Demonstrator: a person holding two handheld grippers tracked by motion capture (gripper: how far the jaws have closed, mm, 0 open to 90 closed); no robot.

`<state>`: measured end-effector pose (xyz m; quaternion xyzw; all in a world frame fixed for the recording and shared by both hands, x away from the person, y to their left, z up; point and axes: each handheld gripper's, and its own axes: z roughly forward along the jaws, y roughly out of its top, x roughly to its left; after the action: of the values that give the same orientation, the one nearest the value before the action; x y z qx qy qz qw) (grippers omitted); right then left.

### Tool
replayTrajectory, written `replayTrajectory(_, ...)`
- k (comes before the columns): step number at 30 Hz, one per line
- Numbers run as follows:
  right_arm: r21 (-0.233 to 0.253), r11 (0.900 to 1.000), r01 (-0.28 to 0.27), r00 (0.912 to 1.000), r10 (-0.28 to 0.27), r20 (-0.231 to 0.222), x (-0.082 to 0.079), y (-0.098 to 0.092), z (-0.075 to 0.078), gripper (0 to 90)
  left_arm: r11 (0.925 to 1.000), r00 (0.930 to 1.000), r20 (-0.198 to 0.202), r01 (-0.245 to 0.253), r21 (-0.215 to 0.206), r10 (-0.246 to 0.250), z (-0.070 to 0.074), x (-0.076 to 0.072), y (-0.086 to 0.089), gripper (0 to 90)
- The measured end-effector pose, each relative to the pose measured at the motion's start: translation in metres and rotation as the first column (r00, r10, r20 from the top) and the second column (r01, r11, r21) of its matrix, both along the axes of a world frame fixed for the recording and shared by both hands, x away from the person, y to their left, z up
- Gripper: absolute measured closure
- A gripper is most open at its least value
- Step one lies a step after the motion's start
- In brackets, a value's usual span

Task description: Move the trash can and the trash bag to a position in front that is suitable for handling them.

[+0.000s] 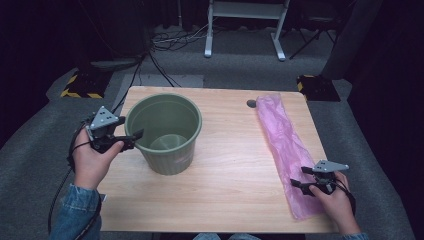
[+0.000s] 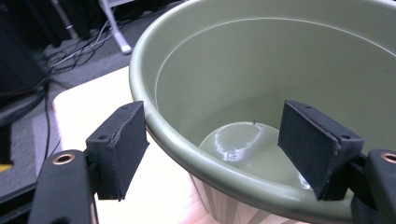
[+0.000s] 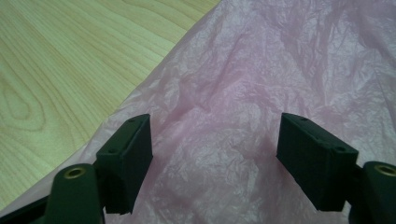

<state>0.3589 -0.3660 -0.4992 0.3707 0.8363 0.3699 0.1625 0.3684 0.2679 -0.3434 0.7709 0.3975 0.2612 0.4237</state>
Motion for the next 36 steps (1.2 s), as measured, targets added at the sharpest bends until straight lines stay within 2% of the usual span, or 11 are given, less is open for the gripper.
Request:
replayTrajectory(4, 0.005, 1.0, 0.01, 0.9999, -0.01, -0.011, -0.002, -0.001, 0.001, 28.5, 0.9986, 0.9985, 0.013, 0.052, 0.001, -0.052, 0.0, -0.003, -0.022, 23.7)
replayTrajectory(8, 0.01, 1.0, 0.015, 0.9998, -0.015, -0.012, -0.003, -0.002, 0.004, 28.7, 0.9937, 0.9935, 0.017, 0.113, -0.001, -0.112, -0.001, -0.005, -0.044, 23.7)
replayTrajectory(15, 0.012, 1.0, 0.017, 0.9998, -0.017, 0.009, -0.005, -0.002, 0.009, 27.3, 0.9768, 0.9767, 0.018, 0.214, 0.016, -0.214, 0.0, -0.008, -0.083, 22.7)
replayTrajectory(19, 0.015, 1.0, 0.016, 0.9998, -0.016, 0.011, -0.006, -0.002, 0.009, 27.3, 0.9682, 0.9684, 0.023, 0.247, 0.037, -0.248, -0.002, -0.007, -0.104, 21.7)
replayTrajectory(23, 0.01, 1.0, 0.016, 0.9998, -0.016, 0.013, -0.006, -0.001, 0.008, 27.3, 0.959, 0.9592, 0.024, 0.281, 0.038, -0.282, -0.003, -0.005, -0.123, 20.6)
replayTrajectory(27, 0.014, 1.0, 0.016, 0.9998, -0.016, 0.01, -0.006, -0.002, 0.006, 27.3, 0.9457, 0.9459, 0.021, 0.323, 0.038, -0.324, -0.002, -0.007, -0.14, 20.7)
replayTrajectory(29, 0.015, 1.0, 0.017, 0.9998, -0.017, 0.01, -0.006, -0.003, 0.005, 27.3, 0.9348, 0.9348, 0.032, 0.352, 0.045, -0.354, -0.002, -0.009, -0.15, 21.7)
replayTrajectory(30, 0.015, 1.0, 0.017, 0.9998, -0.017, 0.01, -0.006, -0.003, 0.005, 27.3, 0.9254, 0.925, 0.038, 0.377, 0.043, -0.378, -0.001, -0.01, -0.155, 21.7)
replayTrajectory(32, 0.011, 1.0, 0.019, 0.9997, -0.02, 0.012, -0.007, -0.004, 0.005, 27.3, 0.9108, 0.9099, 0.04, 0.412, 0.026, -0.413, 0.0, -0.011, -0.164, 21.8)
replayTrajectory(34, 0.012, 1.0, 0.021, 0.9997, -0.021, 0.013, -0.007, -0.004, 0.004, 27.3, 0.9004, 0.8994, 0.044, 0.434, 0.028, -0.435, 0.0, -0.011, -0.17, 22.7)
replayTrajectory(36, 0.011, 1.0, 0.023, 0.9996, -0.023, 0.016, -0.008, -0.004, 0.005, 27.3, 0.8943, 0.8925, 0.056, 0.446, 0.03, -0.447, 0.002, -0.014, -0.174, 23.6)
